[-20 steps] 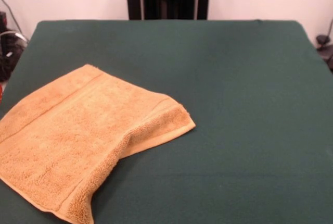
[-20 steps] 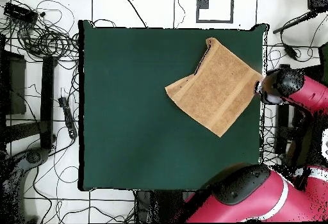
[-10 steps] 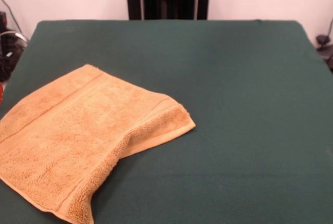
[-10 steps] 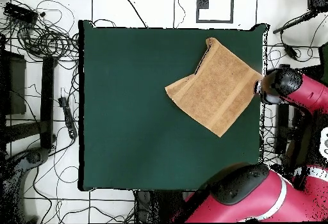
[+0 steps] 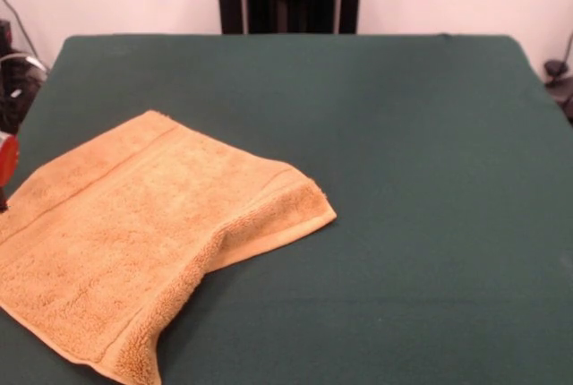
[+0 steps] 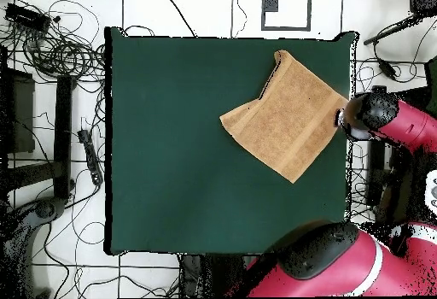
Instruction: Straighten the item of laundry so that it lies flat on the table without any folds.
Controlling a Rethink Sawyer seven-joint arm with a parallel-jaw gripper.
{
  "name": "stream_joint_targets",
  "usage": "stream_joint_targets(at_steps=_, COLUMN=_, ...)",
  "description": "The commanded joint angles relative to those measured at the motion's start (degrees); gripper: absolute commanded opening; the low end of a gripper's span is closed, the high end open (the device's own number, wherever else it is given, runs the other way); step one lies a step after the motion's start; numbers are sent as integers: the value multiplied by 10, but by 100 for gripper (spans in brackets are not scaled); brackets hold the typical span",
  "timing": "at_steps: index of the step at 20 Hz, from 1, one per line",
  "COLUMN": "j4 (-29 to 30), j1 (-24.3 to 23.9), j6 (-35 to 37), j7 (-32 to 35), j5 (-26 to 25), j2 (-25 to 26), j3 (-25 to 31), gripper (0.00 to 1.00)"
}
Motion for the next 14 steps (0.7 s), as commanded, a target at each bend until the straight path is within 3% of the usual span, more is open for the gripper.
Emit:
stream_joint_targets(at_steps=1, j4=127, j1=44, j6=-43, j7=41, j5=12, j2=-39, j3=50, gripper=100)
stream_joint_targets(at_steps=14, j4=142, j1=35, j6=-87, j7=31, j5=5, j2=-45, j3=58, gripper=100)
